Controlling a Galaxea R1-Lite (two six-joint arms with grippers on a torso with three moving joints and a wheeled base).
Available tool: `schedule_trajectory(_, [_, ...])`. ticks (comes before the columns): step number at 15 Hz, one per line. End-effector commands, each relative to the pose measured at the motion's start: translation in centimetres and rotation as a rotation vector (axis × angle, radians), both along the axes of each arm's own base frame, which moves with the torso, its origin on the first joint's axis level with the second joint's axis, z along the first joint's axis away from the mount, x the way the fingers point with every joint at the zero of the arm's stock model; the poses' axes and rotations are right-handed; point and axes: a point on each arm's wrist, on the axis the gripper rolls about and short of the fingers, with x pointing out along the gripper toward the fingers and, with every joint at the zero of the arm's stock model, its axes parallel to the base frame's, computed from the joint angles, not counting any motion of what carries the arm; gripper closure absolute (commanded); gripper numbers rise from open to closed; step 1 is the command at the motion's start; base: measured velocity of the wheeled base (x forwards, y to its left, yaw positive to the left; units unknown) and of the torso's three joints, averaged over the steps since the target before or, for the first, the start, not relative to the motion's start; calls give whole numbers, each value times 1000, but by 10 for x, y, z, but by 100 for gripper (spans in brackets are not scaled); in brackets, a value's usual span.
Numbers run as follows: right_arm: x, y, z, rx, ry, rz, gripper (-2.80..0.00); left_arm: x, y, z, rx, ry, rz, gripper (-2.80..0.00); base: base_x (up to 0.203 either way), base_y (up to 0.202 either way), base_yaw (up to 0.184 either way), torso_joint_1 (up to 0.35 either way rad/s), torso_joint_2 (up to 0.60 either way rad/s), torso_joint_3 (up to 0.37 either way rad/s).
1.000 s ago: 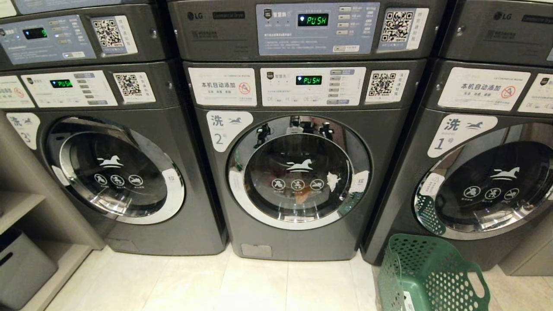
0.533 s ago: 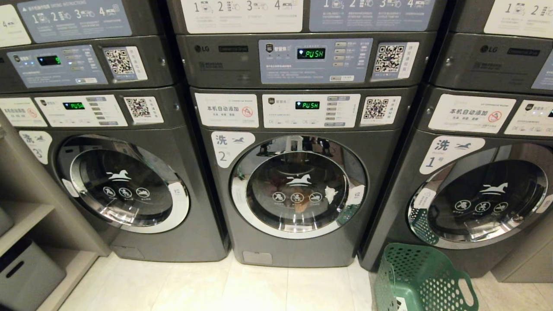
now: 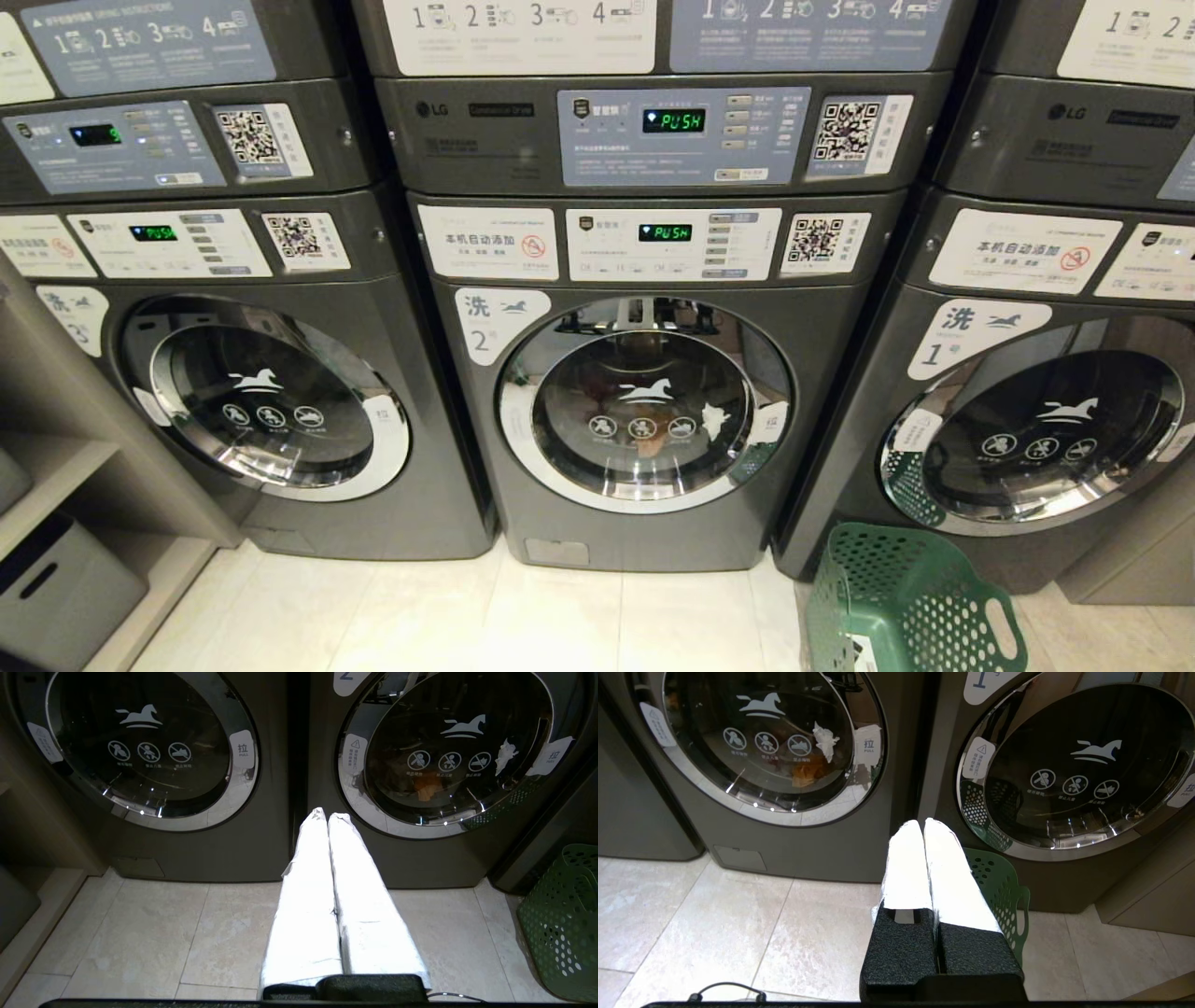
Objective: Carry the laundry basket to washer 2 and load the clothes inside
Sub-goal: Press the washing machine switch
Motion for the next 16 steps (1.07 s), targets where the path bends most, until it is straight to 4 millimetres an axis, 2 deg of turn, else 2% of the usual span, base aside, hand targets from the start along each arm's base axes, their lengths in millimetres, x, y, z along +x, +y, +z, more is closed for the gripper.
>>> schedule_trajectory(1, [0, 0, 0, -8, 2, 4, 0, 0, 0, 0, -2, -4, 1, 0, 0, 0, 0, 1, -4, -192])
schedule_trajectory(7, [0, 0, 0, -13, 0, 3, 0, 0, 0, 0, -1, -2, 1, 0, 0, 0, 0, 5, 1, -195])
schedule_trajectory(8, [-2, 0, 7, -35, -25, 7, 0, 0, 0, 0, -2, -4, 1, 0, 0, 0, 0, 5, 0, -188])
schedule_trajectory(10, [-9, 1, 43, -111, -95, 28, 0, 0, 0, 0, 0, -2, 0, 0, 0, 0, 0, 5, 1, -122])
schedule_trajectory(12, [-3, 1, 94, -139, -99, 48, 0, 0, 0, 0, 2, -2, 0, 0, 0, 0, 0, 0, 5, -40])
schedule_trajectory(13, [12, 1, 128, -146, -81, 56, 0, 0, 0, 0, 2, -2, 0, 0, 0, 0, 0, 0, 0, 0])
schedule_trajectory(14, [39, 1, 162, -152, -47, 66, 0, 0, 0, 0, 2, -2, 0, 0, 0, 0, 0, 0, 0, 0])
schedule_trajectory(16, [112, 3, 212, -160, -7, 94, 0, 0, 0, 0, -7, -2, 1, 0, 0, 0, 0, 0, 0, 0])
